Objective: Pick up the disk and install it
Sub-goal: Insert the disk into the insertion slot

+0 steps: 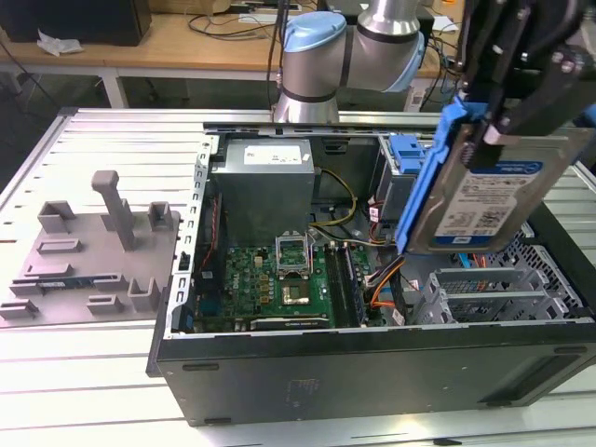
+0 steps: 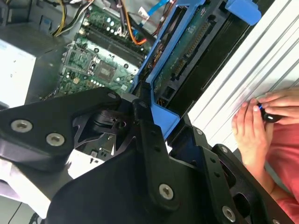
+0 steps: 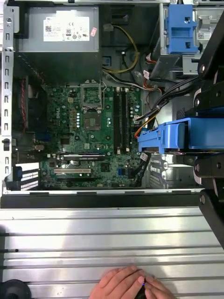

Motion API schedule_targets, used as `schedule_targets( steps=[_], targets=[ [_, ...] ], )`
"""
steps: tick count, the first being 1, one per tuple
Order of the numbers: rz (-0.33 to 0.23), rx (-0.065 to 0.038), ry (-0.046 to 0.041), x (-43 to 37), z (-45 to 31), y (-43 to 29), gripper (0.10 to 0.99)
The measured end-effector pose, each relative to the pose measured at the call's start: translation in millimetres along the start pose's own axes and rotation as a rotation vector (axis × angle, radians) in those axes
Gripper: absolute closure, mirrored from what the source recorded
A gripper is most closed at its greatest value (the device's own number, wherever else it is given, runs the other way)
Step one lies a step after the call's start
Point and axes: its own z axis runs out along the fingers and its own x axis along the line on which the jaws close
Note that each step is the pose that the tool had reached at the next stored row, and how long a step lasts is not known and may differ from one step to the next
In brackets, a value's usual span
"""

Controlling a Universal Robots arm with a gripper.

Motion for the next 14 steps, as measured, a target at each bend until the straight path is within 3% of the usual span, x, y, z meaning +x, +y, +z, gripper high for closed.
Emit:
schedule_targets(
  steps=[4,6,8,12,14],
  targets=[
    [0.000,0.001,0.0000,1.9,1.6,-17.0,0.718],
    [0.000,0.001,0.0002,2.6,2.7,-29.4,0.718],
    [0.000,0.003,0.0002,2.8,3.8,-36.0,0.718],
    [0.000,0.022,0.0026,4.2,7.9,-38.0,0.718],
    [0.000,0.022,0.0041,4.7,8.2,-38.0,0.718]
  ],
)
